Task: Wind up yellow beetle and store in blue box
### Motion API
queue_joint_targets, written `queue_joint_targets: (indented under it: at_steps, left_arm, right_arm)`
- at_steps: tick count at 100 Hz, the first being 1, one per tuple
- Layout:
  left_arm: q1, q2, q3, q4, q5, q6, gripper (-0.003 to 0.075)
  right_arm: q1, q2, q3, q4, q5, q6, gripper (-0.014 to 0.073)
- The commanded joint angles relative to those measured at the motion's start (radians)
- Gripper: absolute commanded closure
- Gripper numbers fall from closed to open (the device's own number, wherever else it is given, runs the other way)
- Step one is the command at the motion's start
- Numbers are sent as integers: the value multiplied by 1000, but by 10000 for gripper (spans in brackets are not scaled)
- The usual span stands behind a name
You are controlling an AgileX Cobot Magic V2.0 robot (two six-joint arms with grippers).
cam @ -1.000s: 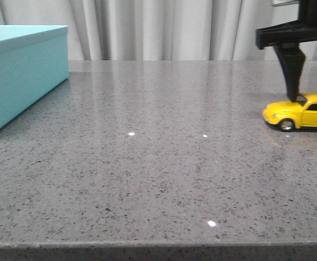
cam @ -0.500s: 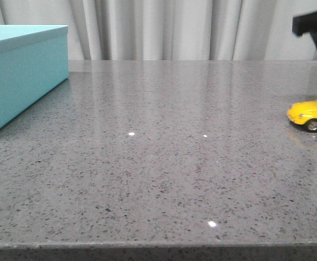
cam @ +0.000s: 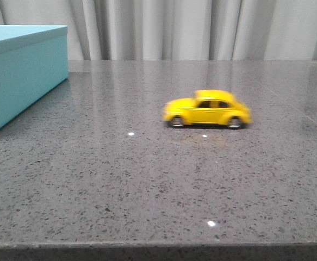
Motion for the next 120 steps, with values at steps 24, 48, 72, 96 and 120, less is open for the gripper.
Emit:
queue_joint_targets:
  at_steps: [24, 48, 72, 96, 120]
  left_arm:
    - [-2, 162, -153, -10, 9, 74, 382]
    - [-19, 291, -289, -10, 74, 189, 381]
    - [-142, 438, -443, -10, 103, 262, 251]
    - [-273, 637, -612, 13, 195, 432, 139]
    - [-400, 854, -844, 13, 492, 693, 152]
  right_arm:
    - [-2, -243, 193, -14, -278, -27, 25]
    - [-2, -390, 340, -14, -378, -27, 25]
    - [-2, -514, 407, -9, -406, -27, 25]
    - [-2, -537, 407, 37, -400, -27, 25]
    - [-2, -537, 407, 47, -403, -27, 25]
